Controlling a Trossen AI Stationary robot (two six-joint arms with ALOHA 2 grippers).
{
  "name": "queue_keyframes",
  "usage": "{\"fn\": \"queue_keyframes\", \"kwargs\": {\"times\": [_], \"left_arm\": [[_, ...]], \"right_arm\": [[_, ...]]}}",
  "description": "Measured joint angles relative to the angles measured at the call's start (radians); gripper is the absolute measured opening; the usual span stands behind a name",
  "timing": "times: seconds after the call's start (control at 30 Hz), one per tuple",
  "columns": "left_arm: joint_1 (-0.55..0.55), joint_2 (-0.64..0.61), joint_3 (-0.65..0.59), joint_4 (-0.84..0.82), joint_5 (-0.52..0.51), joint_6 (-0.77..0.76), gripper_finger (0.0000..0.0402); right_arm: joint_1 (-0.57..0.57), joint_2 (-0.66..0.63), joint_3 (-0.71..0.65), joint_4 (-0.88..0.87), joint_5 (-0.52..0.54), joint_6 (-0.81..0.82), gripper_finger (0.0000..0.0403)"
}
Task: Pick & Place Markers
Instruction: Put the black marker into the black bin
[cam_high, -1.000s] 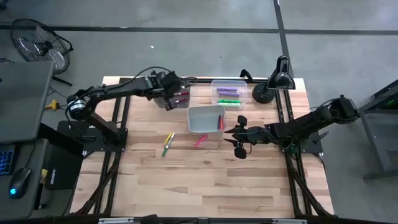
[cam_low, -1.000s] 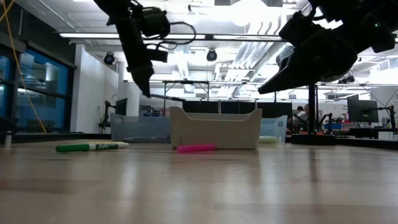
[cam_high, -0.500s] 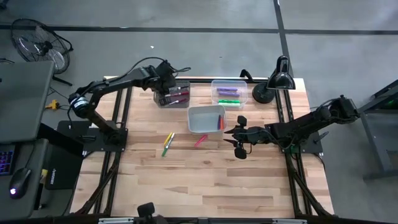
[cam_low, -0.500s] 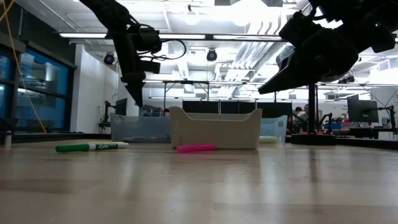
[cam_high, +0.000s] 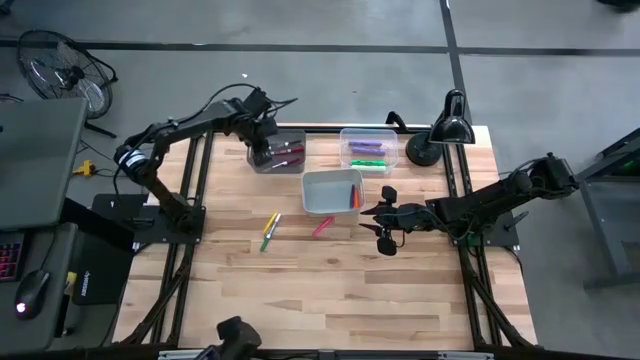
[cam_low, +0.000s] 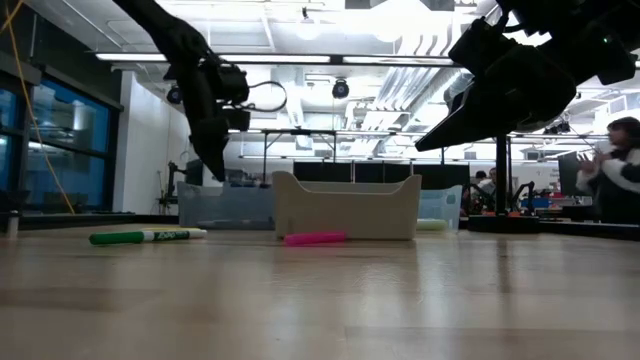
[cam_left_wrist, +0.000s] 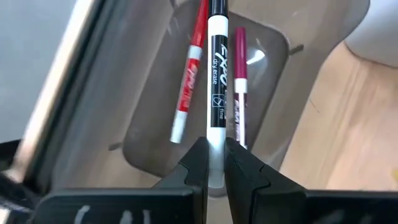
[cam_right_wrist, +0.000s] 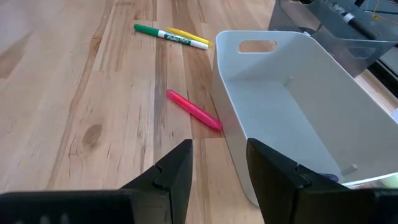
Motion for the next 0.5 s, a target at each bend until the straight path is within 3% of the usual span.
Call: {"fn": "queue_keyframes", "kwargs": {"times": [0.5], "left_arm": [[-0.004, 0.065, 0.0, -0.004, -0.018, 0.002, 0.0029]], "right_arm": [[0.0, 0.0, 0.0, 0.0, 0.0, 0.0, 0.0139]]}}
